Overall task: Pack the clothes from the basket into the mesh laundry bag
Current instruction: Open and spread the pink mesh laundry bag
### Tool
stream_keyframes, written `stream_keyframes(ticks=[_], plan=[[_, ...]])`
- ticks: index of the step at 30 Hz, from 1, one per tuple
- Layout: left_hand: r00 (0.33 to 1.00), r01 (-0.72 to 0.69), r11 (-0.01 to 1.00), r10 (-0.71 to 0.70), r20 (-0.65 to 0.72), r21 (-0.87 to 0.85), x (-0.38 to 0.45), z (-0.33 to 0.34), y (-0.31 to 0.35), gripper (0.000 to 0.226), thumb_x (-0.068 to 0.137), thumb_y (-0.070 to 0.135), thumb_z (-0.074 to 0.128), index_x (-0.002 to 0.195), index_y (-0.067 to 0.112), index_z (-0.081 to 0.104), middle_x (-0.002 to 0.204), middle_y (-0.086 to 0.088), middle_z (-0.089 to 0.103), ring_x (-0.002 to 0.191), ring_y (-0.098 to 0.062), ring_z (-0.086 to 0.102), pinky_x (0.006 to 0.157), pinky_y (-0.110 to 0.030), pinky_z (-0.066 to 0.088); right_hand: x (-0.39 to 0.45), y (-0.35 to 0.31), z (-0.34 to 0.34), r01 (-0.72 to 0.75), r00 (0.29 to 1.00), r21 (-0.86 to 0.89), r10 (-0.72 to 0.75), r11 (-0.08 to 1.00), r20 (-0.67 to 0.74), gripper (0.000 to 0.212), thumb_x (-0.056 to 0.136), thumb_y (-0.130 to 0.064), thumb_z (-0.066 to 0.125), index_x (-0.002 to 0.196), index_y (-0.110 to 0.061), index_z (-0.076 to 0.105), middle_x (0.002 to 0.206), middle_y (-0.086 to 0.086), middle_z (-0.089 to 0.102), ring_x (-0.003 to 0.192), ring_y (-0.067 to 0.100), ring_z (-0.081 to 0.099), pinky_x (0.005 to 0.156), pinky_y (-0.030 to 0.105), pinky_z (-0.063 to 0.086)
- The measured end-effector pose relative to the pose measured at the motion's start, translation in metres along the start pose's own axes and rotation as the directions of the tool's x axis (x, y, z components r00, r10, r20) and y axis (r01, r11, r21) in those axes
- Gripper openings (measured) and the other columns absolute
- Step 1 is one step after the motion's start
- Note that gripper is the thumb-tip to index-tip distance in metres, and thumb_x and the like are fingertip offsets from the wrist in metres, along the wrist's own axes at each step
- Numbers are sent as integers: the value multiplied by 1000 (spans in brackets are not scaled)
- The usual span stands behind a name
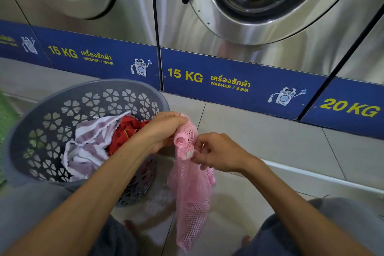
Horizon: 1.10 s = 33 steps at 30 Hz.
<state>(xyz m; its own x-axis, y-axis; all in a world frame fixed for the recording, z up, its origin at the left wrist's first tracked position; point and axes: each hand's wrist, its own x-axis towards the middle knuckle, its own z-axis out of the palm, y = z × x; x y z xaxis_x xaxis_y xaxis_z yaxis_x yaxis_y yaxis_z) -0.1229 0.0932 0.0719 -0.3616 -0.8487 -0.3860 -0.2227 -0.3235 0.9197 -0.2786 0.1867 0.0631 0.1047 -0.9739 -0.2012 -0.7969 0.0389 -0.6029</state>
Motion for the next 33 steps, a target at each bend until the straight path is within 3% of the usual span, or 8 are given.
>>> stream_keyframes(ticks=[3, 6, 11, 16, 19, 25, 27, 33], plan=[[995, -33, 992, 21, 98, 119, -4, 1, 4, 59, 73, 59, 77, 111, 14, 74, 106, -5, 78, 104, -26, 72, 102, -45, 51, 0, 1, -7, -22, 998, 94, 28, 995, -54, 13, 90, -18, 75, 82, -9, 70, 73, 1, 80, 59, 9, 76, 68, 22, 57], [991, -39, 964, 4, 134, 262, -7, 0, 4, 78, 60, 80, 72, 103, 16, 78, 99, -1, 80, 100, -20, 74, 96, -43, 56, 3, 8, -13, -41, 989, 202, 68, 978, -129, 17, 93, -23, 72, 81, -11, 67, 73, 3, 80, 62, 17, 78, 77, 29, 59], [996, -63, 964, 43, 83, 259, -9, -1, 2, 62, 63, 63, 83, 95, 10, 77, 90, -2, 81, 93, -19, 76, 95, -44, 58, 4, 8, -24, -54, 976, 551, 160, 833, -146, 25, 98, -17, 68, 96, 8, 65, 84, 21, 78, 70, 36, 76, 69, 37, 61], [983, -181, 949, 176, 41, 258, -8, 1, 3, 16, 84, 26, 78, 92, 13, 80, 88, -5, 80, 94, -27, 75, 96, -50, 56, 4, 6, -20, -107, 991, 549, 135, 829, -11, 23, 103, -19, 59, 98, 1, 71, 92, 17, 80, 80, 37, 78, 70, 30, 60], [971, -241, 939, 234, 56, 246, -7, 2, 3, 7, 90, 19, 73, 93, 17, 79, 87, -2, 80, 89, -23, 76, 95, -48, 57, 5, 6, -22, -115, 990, 566, 143, 816, -5, 27, 106, -21, 53, 98, -4, 73, 89, 14, 81, 71, 28, 77, 71, 30, 61], [931, -322, 921, 350, -103, 218, -7, -4, 6, 11, 93, 16, 68, 87, 22, 75, 78, 4, 79, 75, -15, 76, 71, -31, 61, 9, 23, -34, -176, 980, 330, 195, 928, -26, 30, 102, -21, 51, 85, -12, 74, 78, 8, 80, 67, 18, 75, 80, 37, 59], [914, -341, 929, 364, -181, 144, -5, -12, 11, 15, 95, 14, 64, 86, 20, 73, 79, 3, 78, 75, -15, 72, 69, -28, 57, 8, 36, -39, -261, 963, 172, 268, 950, -17, 29, 99, -19, 50, 80, -15, 71, 72, 1, 79, 65, 14, 76, 75, 31, 57], [923, -236, 948, 149, -355, -214, 1, -43, 30, 11, 94, 11, 51, 86, 11, 59, 75, -4, 58, 67, -19, 57, 74, -35, 44, 0, 68, -51, -550, 810, -156, 570, 820, 139, 26, 97, -20, 50, 97, -8, 73, 86, 4, 81, 81, 19, 80, 70, 28, 53]])
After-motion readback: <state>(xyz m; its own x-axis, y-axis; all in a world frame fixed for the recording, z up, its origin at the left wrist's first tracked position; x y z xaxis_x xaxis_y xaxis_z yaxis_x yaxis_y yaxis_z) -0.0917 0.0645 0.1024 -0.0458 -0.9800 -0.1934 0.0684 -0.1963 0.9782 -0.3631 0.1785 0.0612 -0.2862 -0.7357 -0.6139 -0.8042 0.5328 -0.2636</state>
